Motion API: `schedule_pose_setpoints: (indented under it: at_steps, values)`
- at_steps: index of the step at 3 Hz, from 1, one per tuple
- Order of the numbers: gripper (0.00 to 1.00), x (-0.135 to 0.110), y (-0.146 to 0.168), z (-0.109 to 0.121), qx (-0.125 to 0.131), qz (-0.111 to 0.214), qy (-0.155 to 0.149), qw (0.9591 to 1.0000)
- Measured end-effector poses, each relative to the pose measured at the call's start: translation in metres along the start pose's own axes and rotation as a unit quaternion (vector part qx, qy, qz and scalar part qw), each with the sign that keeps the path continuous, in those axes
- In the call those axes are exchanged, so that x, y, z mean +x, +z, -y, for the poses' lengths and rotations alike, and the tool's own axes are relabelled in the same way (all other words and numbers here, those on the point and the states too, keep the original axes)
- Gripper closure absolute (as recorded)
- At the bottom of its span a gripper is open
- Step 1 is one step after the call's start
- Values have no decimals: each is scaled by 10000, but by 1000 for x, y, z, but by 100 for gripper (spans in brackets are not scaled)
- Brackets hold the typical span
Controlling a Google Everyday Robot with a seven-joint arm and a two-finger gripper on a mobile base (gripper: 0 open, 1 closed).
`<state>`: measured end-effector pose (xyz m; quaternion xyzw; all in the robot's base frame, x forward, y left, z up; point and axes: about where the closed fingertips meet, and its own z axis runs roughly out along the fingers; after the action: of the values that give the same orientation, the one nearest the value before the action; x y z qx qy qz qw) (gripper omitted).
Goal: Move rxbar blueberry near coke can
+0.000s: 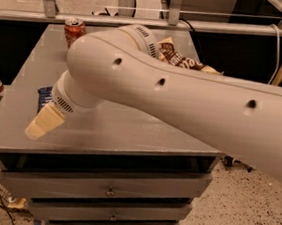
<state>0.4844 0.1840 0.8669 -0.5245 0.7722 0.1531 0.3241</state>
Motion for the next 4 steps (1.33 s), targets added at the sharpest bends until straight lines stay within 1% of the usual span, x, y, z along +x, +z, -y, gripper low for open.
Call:
schedule_pose_setpoints:
  at_steps: [1,2,3,4]
  values:
    - [0,-14,39,9,-38,293,487,9984]
    - [0,-21,62,14,-39,425,813,9958]
    - [18,-24,75,14,12,408,1028,9939]
    - [41,-26,82,11,51,336,1151,9928]
